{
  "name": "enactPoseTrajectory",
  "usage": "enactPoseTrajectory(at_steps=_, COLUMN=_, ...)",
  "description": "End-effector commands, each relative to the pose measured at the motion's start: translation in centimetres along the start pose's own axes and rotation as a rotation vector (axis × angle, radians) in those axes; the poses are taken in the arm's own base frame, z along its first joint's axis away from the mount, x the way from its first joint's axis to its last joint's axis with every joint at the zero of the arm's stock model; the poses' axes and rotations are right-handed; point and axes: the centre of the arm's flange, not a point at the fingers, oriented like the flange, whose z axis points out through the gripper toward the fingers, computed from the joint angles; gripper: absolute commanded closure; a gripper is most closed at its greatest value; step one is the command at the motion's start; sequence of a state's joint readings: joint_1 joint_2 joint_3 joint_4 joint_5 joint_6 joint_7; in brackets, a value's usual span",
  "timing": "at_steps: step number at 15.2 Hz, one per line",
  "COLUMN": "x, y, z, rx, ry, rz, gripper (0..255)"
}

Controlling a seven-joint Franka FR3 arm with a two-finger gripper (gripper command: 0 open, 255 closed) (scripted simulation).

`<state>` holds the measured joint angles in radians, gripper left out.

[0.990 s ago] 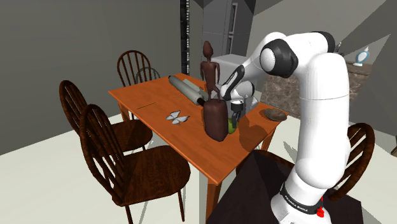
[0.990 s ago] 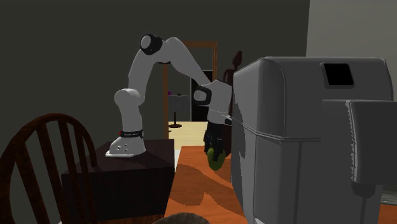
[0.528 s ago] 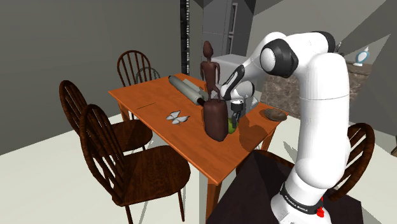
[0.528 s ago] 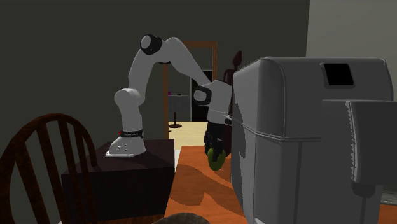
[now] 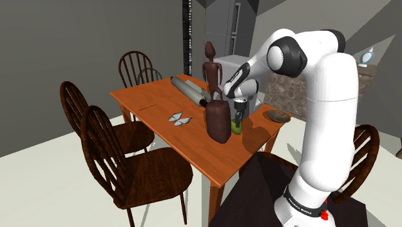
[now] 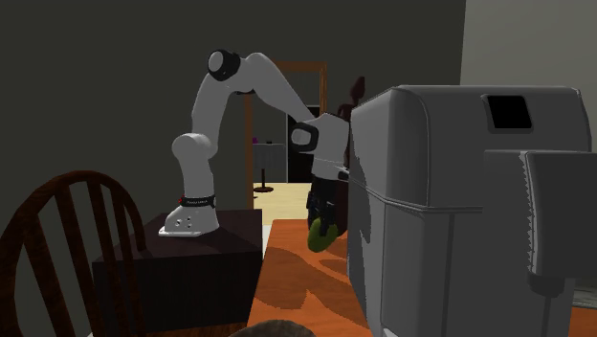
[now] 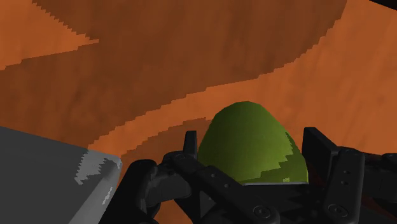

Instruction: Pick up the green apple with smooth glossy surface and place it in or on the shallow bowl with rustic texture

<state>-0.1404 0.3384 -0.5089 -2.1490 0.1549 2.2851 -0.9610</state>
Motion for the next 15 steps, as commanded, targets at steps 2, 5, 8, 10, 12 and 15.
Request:
enactPoseTrajectory(at_steps=2, x=-0.2, y=-0.2, z=-1.6, rx=0.000, ry=0.000, rz=-0.001, gripper=255)
enactPoseTrajectory(at_steps=5, x=-0.4, y=-0.3, z=-3.2, rx=0.000, ry=0.000, rz=-0.001, gripper=255)
enactPoseTrajectory(at_steps=8, x=-0.6, y=-0.4, z=-4.8, rx=0.000, ry=0.000, rz=-0.001, gripper=255)
enactPoseTrajectory(at_steps=10, x=-0.8, y=-0.5, z=-5.8, rx=0.000, ry=0.000, rz=-0.001, gripper=255)
enactPoseTrajectory(at_steps=12, x=-0.9, y=-0.6, z=-6.8, rx=0.000, ry=0.000, rz=-0.001, gripper=255)
enactPoseTrajectory(at_steps=15, x=-1.1, y=-0.8, z=-8.4, rx=0.000, ry=0.000, rz=-0.001, gripper=255)
